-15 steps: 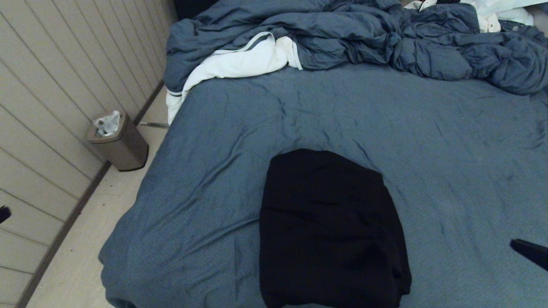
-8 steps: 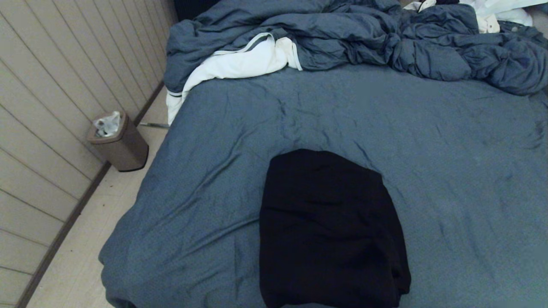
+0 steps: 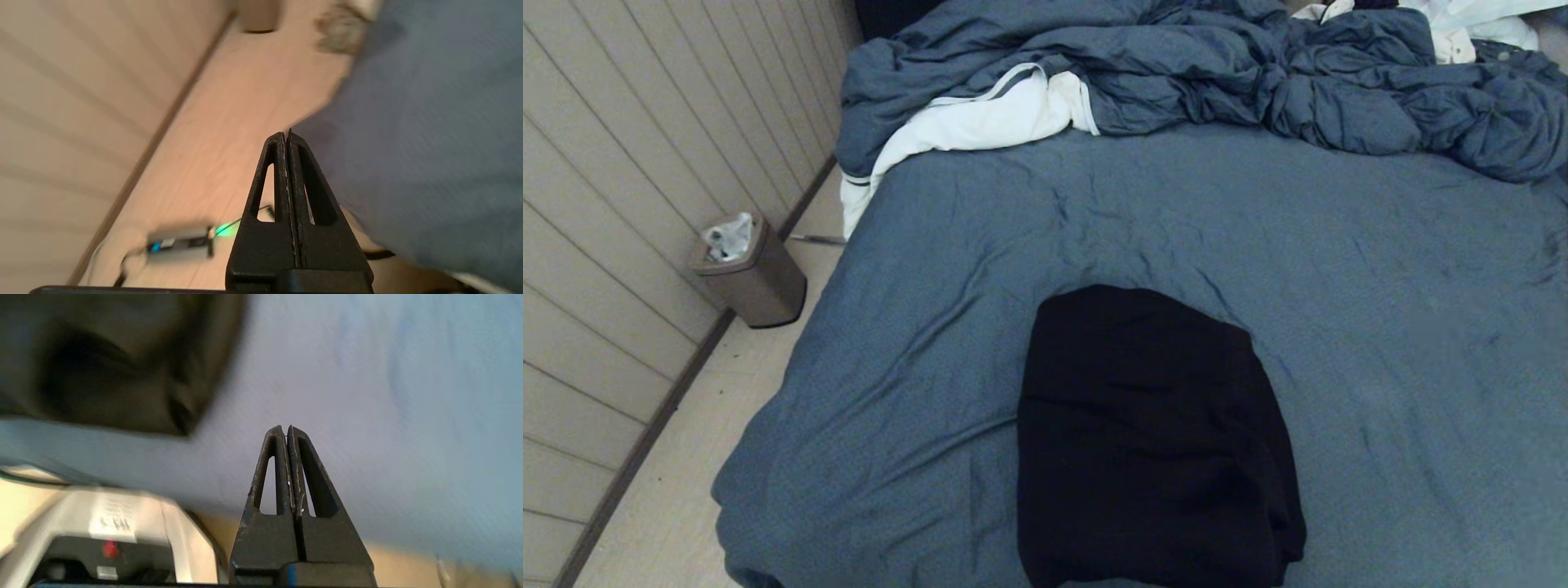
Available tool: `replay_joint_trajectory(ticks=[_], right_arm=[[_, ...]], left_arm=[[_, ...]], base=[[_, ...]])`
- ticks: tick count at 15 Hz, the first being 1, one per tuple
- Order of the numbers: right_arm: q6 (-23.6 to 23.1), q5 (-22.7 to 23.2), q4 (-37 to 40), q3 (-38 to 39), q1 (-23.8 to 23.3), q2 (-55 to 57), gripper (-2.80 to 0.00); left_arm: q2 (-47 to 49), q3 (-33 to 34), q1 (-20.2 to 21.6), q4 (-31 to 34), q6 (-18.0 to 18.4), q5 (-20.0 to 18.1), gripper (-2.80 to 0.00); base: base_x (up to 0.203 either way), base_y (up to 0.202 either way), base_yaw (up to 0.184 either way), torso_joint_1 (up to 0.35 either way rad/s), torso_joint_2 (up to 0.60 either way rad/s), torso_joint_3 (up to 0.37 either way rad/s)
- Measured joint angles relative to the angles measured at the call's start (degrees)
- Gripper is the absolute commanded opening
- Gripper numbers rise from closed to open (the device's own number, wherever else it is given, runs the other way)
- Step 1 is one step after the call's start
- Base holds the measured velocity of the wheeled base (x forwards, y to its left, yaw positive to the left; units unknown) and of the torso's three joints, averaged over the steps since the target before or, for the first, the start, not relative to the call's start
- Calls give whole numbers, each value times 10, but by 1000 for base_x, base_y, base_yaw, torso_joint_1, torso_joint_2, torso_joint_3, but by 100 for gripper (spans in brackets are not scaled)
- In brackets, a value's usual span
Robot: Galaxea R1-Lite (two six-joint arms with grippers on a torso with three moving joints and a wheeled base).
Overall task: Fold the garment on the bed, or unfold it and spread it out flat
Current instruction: Unfold the black sweatshirt
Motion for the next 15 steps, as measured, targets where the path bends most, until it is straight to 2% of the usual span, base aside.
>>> replay_joint_trajectory(ticks=[2,4,5,7,9,11,13,15], right_arm=[[0,19,-22,11,0,-1,-280],[-11,29,-42,18,0,-1,-280],[-29,34,-48,20,0,-1,-280],[-55,22,-3,10,-3,-1,-280],[-56,-34,67,-9,-8,-1,-280],[-48,-48,66,-12,-9,-1,-280],[-44,-7,-4,4,-10,-1,-280],[-48,65,-36,11,-10,-1,-280]], left_arm=[[-4,38,1,-52,-1,-63,-280],[-6,49,2,-58,-8,-140,-280],[-6,50,3,-52,-5,-164,-280],[-8,43,29,-17,-3,-151,-280],[-30,30,68,32,4,-151,-280],[-79,22,84,60,20,-167,-280],[-126,20,90,69,59,-219,-280],[-147,19,91,73,72,-244,-280]], base=[[0,0,0,0,0,0],[0,0,0,0,0,0],[0,0,0,0,0,0],[0,0,0,0,0,0],[0,0,0,0,0,0],[0,0,0,0,0,0],[0,0,0,0,0,0],[0,0,0,0,0,0]])
